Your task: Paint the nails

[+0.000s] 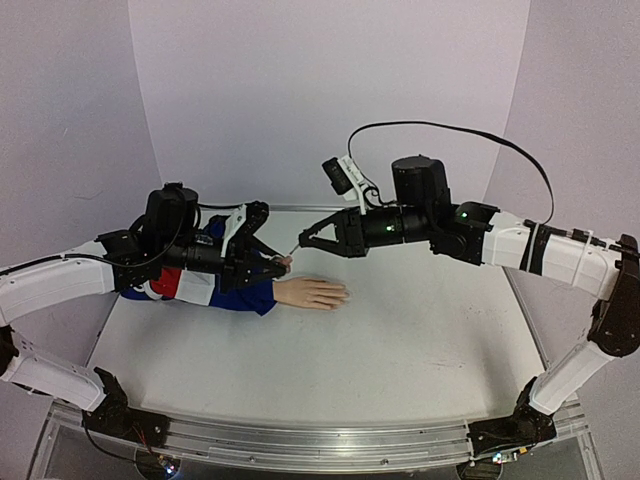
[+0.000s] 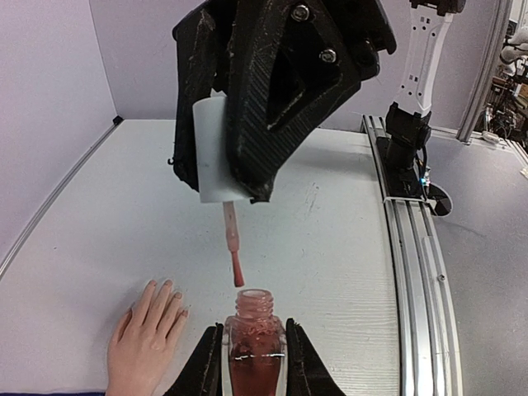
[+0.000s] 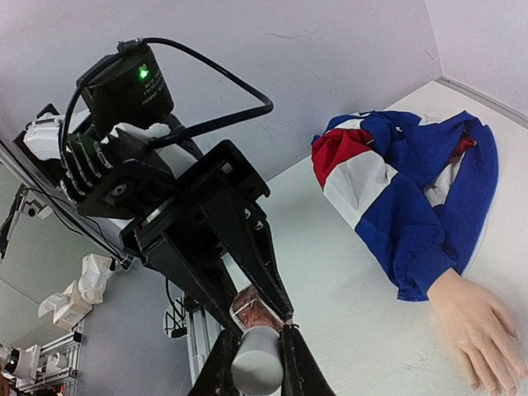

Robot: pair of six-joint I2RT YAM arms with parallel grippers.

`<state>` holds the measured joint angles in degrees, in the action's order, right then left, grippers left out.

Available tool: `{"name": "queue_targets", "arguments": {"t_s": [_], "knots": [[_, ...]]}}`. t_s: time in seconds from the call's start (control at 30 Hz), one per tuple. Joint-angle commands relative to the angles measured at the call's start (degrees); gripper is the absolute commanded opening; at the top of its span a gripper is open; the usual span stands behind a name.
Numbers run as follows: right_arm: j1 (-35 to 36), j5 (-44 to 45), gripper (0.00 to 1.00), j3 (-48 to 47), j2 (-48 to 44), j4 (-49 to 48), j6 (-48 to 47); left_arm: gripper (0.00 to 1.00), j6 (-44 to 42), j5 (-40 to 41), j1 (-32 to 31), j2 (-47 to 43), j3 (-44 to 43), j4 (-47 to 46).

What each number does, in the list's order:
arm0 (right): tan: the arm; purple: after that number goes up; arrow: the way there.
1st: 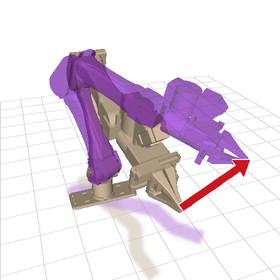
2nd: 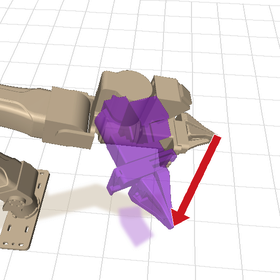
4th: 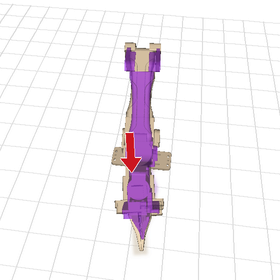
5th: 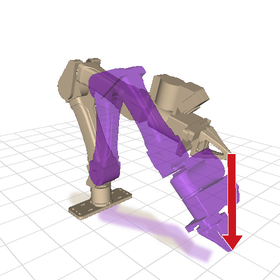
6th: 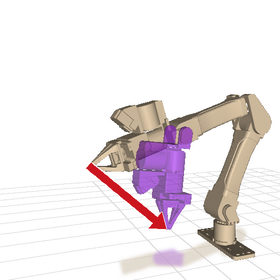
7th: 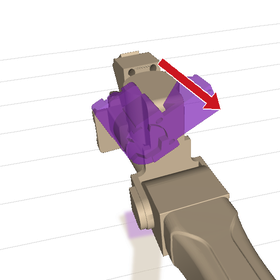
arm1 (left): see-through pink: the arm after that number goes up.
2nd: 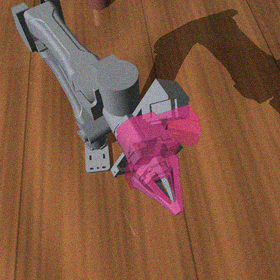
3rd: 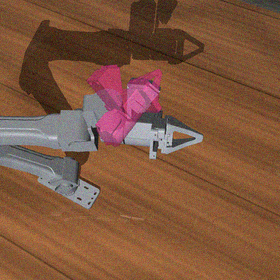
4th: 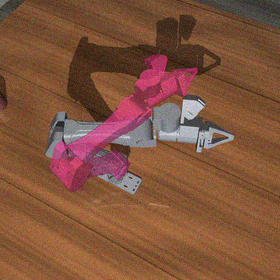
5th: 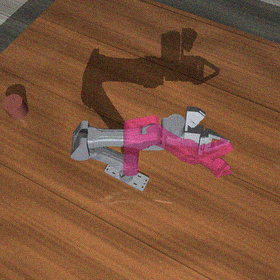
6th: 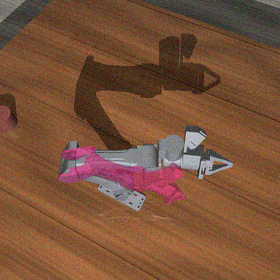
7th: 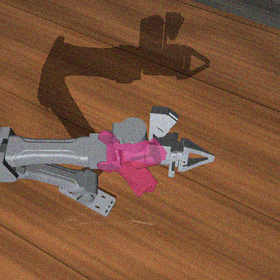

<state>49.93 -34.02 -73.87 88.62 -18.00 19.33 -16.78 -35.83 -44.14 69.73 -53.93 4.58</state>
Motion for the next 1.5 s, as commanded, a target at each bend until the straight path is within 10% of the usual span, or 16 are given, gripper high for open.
{"name": "queue_targets", "arguments": {"t_s": [0.0, 1.47], "knots": [[0.27, -0.07, 0.0, -0.15, 0.06, -3.09, 0.46, 0.0, -0.99, -0.2, -0.33, -0.39, -1.66, -0.45], [1.4, -0.06, 0.0, 3.15, 0.42, -6.61, 3.13, 0.0, -1.04, 0.76, -0.68, -0.3, -1.74, -0.45]]}}
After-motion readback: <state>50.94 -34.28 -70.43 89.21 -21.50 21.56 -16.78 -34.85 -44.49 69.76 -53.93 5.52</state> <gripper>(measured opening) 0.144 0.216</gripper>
